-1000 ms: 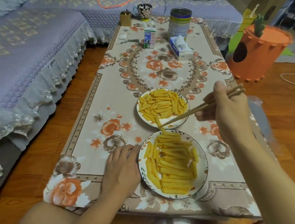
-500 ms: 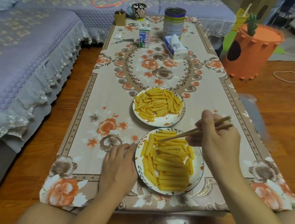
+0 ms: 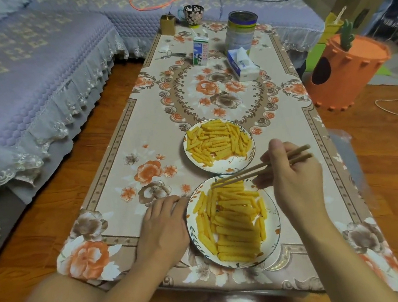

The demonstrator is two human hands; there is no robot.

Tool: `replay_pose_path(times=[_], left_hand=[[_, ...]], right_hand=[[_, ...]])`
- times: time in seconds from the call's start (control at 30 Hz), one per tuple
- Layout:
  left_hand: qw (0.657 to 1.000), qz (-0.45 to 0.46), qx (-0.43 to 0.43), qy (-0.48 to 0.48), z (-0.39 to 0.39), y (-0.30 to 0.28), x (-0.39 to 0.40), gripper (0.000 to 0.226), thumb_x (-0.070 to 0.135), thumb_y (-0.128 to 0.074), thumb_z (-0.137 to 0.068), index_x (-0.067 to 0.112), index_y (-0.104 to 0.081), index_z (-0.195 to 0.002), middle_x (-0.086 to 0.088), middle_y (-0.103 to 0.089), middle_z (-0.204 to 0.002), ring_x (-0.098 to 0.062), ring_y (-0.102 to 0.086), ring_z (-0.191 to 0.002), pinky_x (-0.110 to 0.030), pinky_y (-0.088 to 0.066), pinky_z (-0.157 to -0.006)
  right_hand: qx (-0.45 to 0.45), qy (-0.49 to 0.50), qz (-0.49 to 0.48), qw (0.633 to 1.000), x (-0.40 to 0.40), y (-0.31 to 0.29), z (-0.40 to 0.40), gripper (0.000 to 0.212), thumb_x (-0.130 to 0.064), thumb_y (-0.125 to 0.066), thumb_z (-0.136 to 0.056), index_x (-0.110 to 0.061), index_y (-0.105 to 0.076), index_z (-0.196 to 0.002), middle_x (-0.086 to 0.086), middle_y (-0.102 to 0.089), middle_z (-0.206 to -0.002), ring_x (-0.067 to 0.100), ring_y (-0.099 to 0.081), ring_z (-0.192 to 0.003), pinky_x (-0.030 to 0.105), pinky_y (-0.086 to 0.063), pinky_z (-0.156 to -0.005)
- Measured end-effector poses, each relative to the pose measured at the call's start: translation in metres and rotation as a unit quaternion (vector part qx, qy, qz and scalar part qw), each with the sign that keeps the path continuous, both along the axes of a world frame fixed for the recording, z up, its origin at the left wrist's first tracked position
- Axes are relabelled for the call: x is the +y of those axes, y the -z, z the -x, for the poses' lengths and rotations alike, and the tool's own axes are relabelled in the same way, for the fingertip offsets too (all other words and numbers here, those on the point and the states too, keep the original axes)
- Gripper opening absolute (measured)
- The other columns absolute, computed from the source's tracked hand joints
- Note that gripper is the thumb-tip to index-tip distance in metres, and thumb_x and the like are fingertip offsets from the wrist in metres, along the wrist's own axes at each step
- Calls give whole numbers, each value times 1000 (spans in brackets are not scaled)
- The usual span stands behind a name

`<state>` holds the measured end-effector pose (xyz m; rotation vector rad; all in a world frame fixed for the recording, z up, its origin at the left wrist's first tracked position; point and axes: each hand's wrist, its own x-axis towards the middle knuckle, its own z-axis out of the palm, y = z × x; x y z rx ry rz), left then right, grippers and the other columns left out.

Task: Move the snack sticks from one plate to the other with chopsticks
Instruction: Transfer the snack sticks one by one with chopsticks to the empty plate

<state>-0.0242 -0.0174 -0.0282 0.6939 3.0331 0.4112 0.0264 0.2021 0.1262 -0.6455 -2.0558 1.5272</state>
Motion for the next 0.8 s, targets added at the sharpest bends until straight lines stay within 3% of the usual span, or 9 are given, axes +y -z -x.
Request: replay_pose_path(times=[0.13,0.27,0.37,0.53,0.6,0.8], left_hand=[[1000,-3,1,0,0,-1,0,52,34,-27,-95,31,-50,-141,8,-53,-134,-18,-45,-125,-40,-43,-106],[1000,-1,4,0,0,0,0,51,33,-29,-95,31,-50,-141,9,-53,-134,-17,-44,-125,-39,-43,-106],[1000,-7,10,-1,0,1,0,49,32,-32,-95,30,-52,-139,8,-55,-132,-17,-46,-124,-39,-44,-105],[1000,-15,10,-3,0,0,0,49,36,-29,-96,30,-52,-139,8,-56,-131,-18,-46,-123,-39,-45,-103],[1000,-15,10,-4,-1,-1,1,50,36,-29,-95,30,-53,-139,8,-56,-131,-18,-47,-122,-39,-45,-103],[1000,-9,0,-4,1,0,1,52,36,-28,-95,31,-51,-141,8,-54,-134,-17,-45,-126,-39,-43,-105]], right_hand=[[34,22,-35,999,23,0,23,37,-34,-50,-107,-17,-68,-80,11,-69,-62,28,-71,-54,43,-59,-58],[8,-4,-56,998,39,5,52,33,-32,-52,-107,-16,-69,-85,19,-71,-75,20,-70,-56,36,-60,-59],[-12,-37,-61,997,43,9,65,32,-31,-54,-106,-7,-72,-93,19,-71,-76,29,-70,-60,47,-62,-65],[-44,-64,-116,990,46,14,70,29,-34,-54,-106,-25,-68,-82,14,-71,-67,28,-71,-58,53,-61,-68],[-46,-64,-116,990,47,13,70,30,-34,-54,-106,-23,-68,-81,14,-71,-66,29,-71,-58,55,-61,-68],[-72,-80,-77,991,53,12,78,34,-35,-52,-107,-10,-70,-91,19,-73,-79,30,-74,-62,43,-63,-65]])
